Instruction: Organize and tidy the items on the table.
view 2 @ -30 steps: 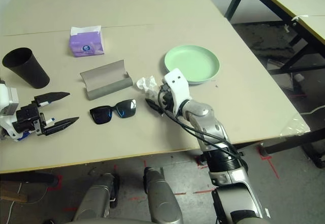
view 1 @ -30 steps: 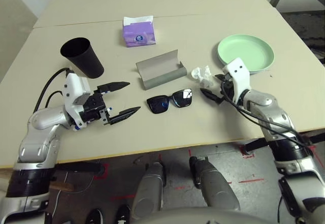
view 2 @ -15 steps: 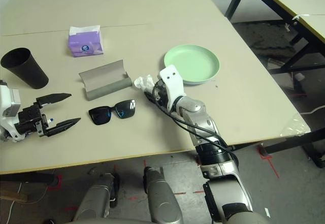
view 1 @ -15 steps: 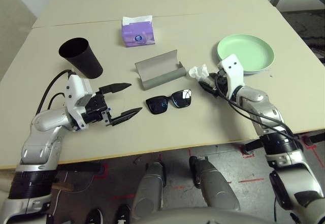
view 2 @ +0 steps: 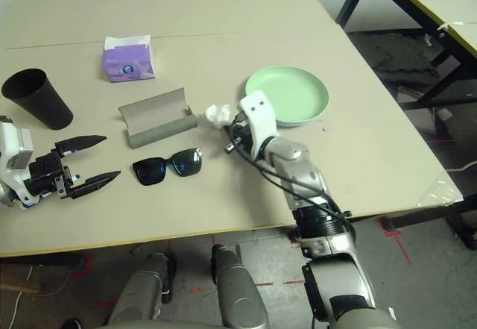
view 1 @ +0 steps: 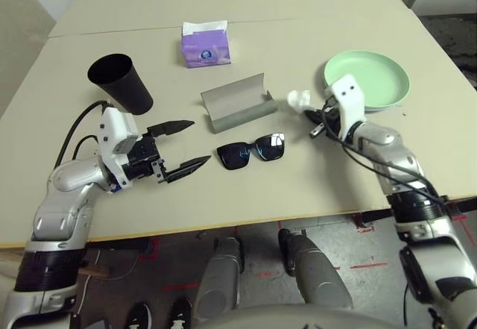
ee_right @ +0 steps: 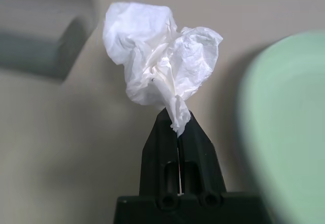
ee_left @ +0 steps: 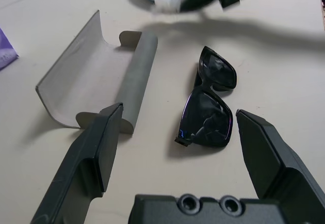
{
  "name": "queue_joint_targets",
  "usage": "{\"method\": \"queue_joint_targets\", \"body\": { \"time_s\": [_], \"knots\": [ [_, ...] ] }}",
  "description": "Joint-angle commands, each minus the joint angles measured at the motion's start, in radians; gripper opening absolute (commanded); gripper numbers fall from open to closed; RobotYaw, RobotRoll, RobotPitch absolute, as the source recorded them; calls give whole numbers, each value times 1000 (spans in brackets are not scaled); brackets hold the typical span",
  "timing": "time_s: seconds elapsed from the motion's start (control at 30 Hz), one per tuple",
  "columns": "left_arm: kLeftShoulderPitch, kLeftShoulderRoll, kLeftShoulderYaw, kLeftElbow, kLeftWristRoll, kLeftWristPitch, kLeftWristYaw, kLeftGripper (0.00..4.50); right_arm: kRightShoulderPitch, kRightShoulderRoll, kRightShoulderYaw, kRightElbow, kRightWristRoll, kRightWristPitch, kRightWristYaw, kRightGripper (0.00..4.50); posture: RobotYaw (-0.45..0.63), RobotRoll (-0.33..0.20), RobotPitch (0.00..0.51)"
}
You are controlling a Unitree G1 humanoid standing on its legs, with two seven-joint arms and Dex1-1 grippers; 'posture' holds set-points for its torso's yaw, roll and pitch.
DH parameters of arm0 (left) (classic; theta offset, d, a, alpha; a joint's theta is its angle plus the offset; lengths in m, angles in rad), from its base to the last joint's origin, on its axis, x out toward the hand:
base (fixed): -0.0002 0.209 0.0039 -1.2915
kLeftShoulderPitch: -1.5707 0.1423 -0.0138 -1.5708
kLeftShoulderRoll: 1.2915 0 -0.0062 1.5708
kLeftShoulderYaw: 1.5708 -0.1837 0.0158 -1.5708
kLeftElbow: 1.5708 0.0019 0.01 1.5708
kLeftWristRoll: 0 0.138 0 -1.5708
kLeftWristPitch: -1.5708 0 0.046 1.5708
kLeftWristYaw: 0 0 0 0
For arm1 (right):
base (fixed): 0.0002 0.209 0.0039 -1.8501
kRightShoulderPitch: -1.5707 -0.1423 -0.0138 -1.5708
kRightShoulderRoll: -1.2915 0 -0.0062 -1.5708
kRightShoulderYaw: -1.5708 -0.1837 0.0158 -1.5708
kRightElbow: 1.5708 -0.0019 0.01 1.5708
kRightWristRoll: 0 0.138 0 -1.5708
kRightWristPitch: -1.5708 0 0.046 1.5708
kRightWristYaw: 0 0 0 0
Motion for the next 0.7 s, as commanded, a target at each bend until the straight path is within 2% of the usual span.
{"method": "queue_joint_targets", "body": {
  "time_s": [0.03,0.17,0.37,0.47,0.7],
  "knots": [
    [12,-3,-11,24,10,-15,-13,4500,-57,-42,-36,-12,16,30,18,28,-107,0,229],
    [11,-4,-10,44,10,-28,-21,4500,-123,-91,-66,40,8,33,6,28,-109,0,227],
    [3,-11,-15,40,12,-29,-15,4500,-129,-143,-72,226,-74,-24,-74,28,-101,0,220],
    [6,-11,-13,27,10,-22,-9,4500,-133,-163,-80,295,-97,-31,-99,648,-101,0,220],
    [13,-8,-11,24,10,-23,-9,4500,-81,-256,-68,224,-123,41,-55,3187,-109,0,224]
  ]
}}
